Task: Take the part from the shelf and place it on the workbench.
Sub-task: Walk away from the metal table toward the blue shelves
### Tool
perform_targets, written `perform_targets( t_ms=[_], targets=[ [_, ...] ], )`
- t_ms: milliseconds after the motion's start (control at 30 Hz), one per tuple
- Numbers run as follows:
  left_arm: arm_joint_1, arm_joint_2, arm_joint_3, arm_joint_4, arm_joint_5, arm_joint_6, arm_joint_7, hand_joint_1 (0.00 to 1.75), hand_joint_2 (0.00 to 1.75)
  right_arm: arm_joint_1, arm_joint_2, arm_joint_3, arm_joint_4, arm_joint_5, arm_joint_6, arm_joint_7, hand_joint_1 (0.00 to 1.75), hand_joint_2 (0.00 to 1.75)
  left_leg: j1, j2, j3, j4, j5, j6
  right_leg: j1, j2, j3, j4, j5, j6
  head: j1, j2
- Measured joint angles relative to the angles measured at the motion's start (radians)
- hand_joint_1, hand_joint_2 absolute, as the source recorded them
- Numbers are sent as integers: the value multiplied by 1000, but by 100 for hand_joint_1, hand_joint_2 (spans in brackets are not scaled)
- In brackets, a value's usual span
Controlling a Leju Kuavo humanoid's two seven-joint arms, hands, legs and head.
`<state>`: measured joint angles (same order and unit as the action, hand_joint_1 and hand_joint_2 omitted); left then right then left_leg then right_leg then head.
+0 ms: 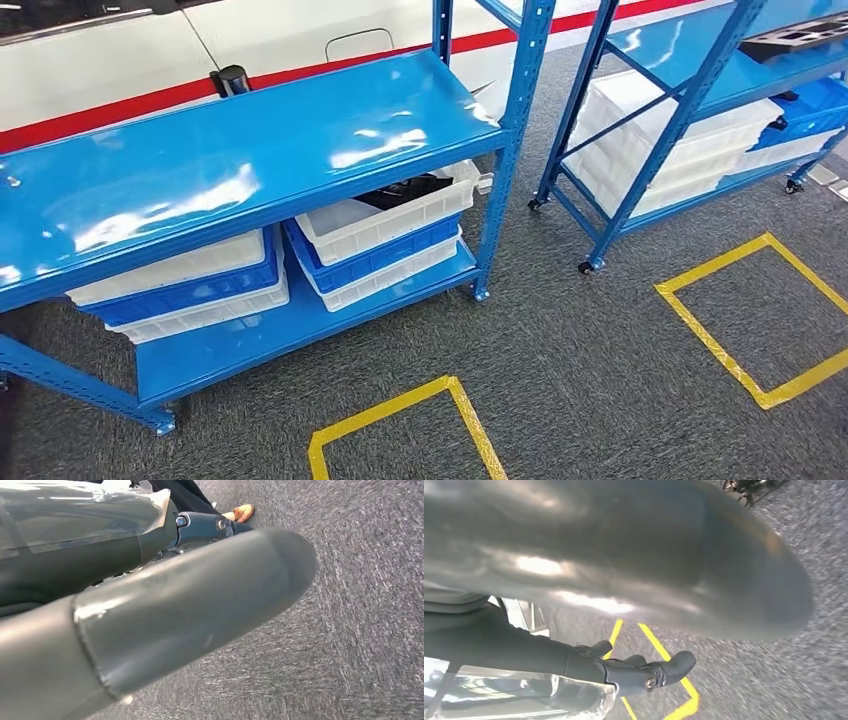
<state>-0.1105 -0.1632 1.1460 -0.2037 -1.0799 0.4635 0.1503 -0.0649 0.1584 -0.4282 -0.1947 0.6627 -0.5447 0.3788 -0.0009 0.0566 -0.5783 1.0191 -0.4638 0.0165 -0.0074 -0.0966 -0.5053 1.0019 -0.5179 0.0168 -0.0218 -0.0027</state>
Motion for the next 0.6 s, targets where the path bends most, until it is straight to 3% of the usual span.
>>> perform_targets(
  t_ms=[67,100,167,233,267,300,367,433,500,533,567,600],
  targets=[
    [1,-1,0,0,2,3,0,0,0,-3,0,0,0,4,0,-5,0,0,0,-21,2,-9,5,12,0,-10,5,-1,-3,10,0,0],
    [1,-2,1,0,2,5,0,0,0,-4,0,0,-1,6,0,-8,0,0,3,-32,5,-16,9,18,-1,2,1,10,-12,13,1,0],
    [0,-3,1,0,3,8,0,0,0,-3,0,-1,-1,7,-1,-13,0,0,10,-51,10,-26,17,29,-4,48,-38,95,-56,10,4,0],
    [-1,-2,2,0,3,9,0,0,0,0,-1,-3,-1,7,-2,-15,0,0,10,-75,8,-26,19,33,-5,82,-105,229,-111,5,7,0],
    [-1,-2,3,0,3,9,-1,0,0,2,-1,-5,-1,6,-3,-18,0,0,10,-89,7,-26,19,33,-6,88,-128,271,-122,8,8,0],
    [0,-3,3,0,4,9,-1,0,0,4,-2,-7,-1,5,-5,-22,0,0,10,-102,7,-25,18,33,-6,90,-133,277,-116,14,9,0],
    [1,-4,3,0,4,9,-2,0,0,4,-3,-12,-1,2,-11,-37,0,0,10,-128,10,-23,18,30,-9,103,-89,172,-59,33,10,0],
    [1,-4,3,0,3,9,-4,0,0,3,-4,-19,-1,0,-17,-51,0,0,8,-150,10,-18,15,21,-14,131,-37,44,-6,38,12,0],
    [3,-4,3,0,2,9,-6,0,0,1,-5,-25,-1,-3,-21,-59,0,0,6,-164,8,-15,13,10,-12,141,-20,3,10,26,12,0],
    [4,-3,3,0,1,9,-7,0,0,0,-5,-26,-1,-4,-25,-63,0,0,7,-170,6,-16,14,5,-11,132,-17,2,13,18,12,0],
    [6,-3,3,0,1,9,-8,0,0,-1,-4,-28,-1,-5,-28,-66,0,0,9,-170,4,-15,13,0,-12,125,-14,1,15,11,11,0],
    [7,-2,3,0,0,9,-9,0,0,-2,-4,-29,-1,-6,-32,-69,0,0,10,-155,-1,-5,7,-5,-14,117,-12,-1,17,5,11,0]
  ],
)
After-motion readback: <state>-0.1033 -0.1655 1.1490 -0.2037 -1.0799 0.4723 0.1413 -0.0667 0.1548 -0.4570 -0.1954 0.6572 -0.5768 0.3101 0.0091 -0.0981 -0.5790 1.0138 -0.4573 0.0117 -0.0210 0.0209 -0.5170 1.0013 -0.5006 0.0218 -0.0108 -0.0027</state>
